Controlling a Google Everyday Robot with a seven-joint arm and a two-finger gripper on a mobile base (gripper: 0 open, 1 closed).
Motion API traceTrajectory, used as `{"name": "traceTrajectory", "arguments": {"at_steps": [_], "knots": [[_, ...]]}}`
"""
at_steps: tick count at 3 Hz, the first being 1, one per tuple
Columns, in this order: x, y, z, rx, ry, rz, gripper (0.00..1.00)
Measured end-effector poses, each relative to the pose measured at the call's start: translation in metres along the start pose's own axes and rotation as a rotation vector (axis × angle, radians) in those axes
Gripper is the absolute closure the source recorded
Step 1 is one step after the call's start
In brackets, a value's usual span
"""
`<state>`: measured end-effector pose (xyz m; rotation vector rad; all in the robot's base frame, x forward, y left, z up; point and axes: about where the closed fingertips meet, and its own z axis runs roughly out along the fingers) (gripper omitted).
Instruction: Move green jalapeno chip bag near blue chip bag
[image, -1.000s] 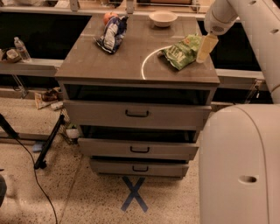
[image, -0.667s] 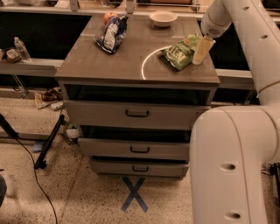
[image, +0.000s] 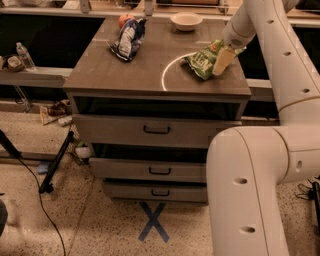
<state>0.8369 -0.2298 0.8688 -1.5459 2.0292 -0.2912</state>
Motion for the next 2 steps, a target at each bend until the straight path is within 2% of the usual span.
{"name": "traceTrajectory", "arguments": {"at_steps": [2], "knots": [[0.0041, 0.0084, 0.0123, -0.03, -0.027, 0.019, 0.62]]}}
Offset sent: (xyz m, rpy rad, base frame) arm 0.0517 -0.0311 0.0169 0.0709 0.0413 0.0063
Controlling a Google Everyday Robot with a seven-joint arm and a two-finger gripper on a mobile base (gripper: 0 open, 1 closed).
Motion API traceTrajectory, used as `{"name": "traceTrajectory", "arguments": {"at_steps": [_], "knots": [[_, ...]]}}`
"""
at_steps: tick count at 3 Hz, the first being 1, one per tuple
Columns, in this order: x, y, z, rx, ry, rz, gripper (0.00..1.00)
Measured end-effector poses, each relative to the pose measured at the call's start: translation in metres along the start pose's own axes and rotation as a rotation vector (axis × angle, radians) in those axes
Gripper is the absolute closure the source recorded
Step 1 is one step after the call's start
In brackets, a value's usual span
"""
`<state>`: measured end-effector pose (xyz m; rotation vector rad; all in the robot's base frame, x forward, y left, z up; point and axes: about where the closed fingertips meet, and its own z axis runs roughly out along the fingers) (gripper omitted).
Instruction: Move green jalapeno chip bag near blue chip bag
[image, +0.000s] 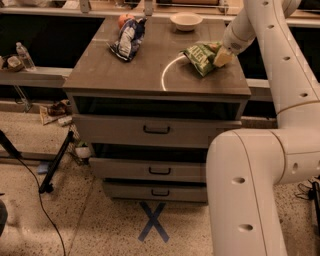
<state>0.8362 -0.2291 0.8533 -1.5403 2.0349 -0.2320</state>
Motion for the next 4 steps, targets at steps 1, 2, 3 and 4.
{"name": "traceTrajectory", "arguments": {"at_steps": [1, 2, 3, 4], "knots": [[0.006, -0.001, -0.004, 0.003, -0.066, 0.068, 0.85], [0.003, -0.015, -0.025, 0.048, -0.193, 0.206, 1.0], [-0.036, -0.044, -0.055, 0.126, -0.327, 0.336, 1.0], [-0.078, -0.058, -0.063, 0.155, -0.398, 0.41, 1.0]]}}
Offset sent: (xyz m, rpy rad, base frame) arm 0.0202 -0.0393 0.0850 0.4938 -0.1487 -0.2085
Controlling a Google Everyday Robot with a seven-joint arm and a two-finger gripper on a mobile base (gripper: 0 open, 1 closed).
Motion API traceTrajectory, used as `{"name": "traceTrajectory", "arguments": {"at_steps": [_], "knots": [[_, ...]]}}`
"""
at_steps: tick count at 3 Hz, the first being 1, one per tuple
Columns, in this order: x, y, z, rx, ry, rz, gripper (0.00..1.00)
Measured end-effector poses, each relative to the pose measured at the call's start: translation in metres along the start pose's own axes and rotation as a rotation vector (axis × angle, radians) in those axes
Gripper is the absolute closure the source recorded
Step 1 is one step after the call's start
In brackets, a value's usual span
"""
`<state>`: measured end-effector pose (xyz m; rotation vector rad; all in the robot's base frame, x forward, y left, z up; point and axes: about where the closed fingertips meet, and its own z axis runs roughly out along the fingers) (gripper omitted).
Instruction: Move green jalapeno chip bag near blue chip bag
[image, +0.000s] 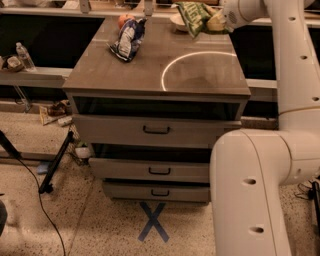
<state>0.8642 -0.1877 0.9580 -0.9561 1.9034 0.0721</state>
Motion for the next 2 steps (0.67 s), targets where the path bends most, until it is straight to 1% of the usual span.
{"name": "traceTrajectory", "arguments": {"at_steps": [1, 2], "knots": [[-0.0353, 0.0205, 0.0197, -0.031, -0.052, 0.041, 1.0], [-0.0366, 0.0222, 0.0218, -0.034, -0.053, 0.045, 1.0]]}}
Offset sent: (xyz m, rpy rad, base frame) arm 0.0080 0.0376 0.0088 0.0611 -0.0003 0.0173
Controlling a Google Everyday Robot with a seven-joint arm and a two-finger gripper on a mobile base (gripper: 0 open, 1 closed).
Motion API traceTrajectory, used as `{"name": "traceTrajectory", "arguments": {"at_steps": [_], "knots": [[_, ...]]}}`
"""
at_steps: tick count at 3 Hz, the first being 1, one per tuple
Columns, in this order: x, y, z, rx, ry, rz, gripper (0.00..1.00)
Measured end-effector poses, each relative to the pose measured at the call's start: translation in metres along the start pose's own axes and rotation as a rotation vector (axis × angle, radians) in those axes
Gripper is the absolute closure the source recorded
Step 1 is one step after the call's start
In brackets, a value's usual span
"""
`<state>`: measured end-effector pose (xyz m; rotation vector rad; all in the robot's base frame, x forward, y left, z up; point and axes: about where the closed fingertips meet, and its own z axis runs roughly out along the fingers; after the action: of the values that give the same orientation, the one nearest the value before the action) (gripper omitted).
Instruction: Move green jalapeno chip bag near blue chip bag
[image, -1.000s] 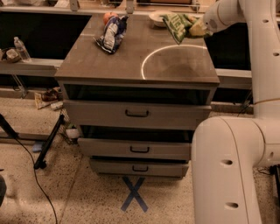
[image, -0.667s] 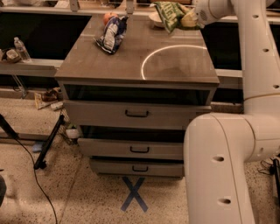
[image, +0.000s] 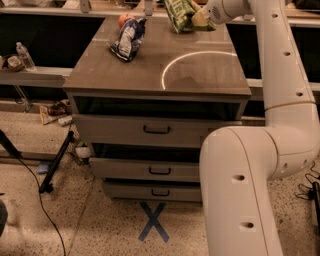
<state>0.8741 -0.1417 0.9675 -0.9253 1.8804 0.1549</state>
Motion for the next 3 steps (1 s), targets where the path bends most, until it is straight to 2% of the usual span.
{"name": "traceTrajectory", "arguments": {"at_steps": [2, 3], "knots": [[0.01, 0.013, 0.017, -0.013, 0.078, 0.064, 1.0], [0.012, 0.022, 0.029, -0.034, 0.088, 0.105, 1.0]]}}
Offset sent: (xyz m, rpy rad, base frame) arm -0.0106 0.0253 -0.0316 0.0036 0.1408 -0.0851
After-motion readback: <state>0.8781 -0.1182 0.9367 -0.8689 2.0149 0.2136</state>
